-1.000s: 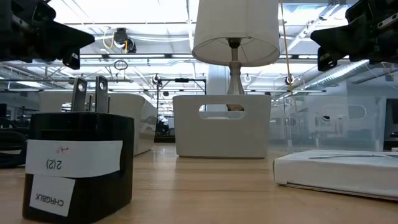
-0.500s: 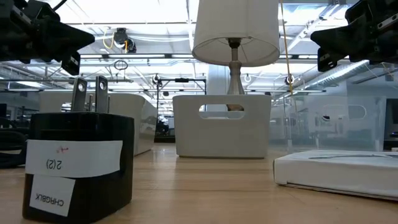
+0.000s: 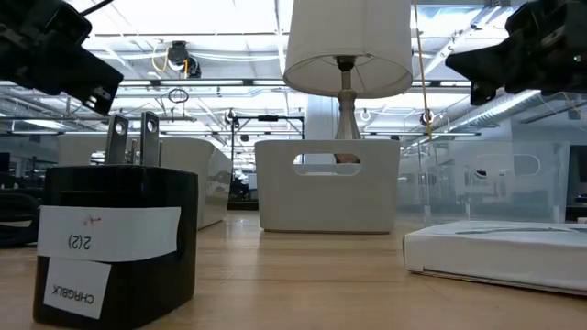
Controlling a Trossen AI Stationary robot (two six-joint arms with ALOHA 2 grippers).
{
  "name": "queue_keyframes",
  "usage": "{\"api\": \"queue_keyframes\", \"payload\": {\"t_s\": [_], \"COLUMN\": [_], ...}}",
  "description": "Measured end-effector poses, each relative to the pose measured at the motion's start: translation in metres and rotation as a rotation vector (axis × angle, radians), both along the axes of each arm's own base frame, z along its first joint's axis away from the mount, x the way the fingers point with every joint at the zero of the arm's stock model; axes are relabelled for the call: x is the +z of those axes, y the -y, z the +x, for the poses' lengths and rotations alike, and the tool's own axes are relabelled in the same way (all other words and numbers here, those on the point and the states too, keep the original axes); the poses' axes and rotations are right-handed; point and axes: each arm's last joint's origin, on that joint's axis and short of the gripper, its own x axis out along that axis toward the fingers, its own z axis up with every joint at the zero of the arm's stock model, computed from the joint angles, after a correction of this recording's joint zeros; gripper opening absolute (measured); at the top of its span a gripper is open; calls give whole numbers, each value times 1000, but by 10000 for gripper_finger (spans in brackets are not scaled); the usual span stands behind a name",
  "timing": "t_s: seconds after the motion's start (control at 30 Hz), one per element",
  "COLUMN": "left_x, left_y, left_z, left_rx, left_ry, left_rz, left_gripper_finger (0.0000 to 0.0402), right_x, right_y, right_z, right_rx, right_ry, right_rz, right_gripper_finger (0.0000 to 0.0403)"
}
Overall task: Pick and place items into bin
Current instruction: Put the top black charger cable into the left gray bin
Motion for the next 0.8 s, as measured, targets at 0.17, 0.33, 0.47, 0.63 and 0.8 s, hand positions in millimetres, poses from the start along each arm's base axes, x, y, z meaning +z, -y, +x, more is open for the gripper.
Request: {"api": "queue_keyframes", "payload": {"t_s": [0.17, 0.33, 0.47, 0.63, 0.8], "left_x": [10, 36, 61, 77, 63], "left_y": [6, 16, 23, 39, 69], "left_z": [9, 17, 20, 27, 43], "left_rx": [35, 6, 103, 146, 119], "left_ry": [-49, -89, -257, -498, -741], "left_rz": [-20, 20, 33, 9, -43], "left_gripper_finger": [26, 26, 26, 26, 26], "right_x": [-1, -1, 1, 3, 3], "right_y": [1, 1, 1, 1, 1], "right_z": [0, 0, 0, 0, 0], "right_rx": [-41, -49, -58, -63, -62], "right_ry": [-12, -14, 3, 21, 23], "right_rz": [-53, -112, -173, -209, -214], "right_gripper_finger": [0, 0, 0, 0, 0]}}
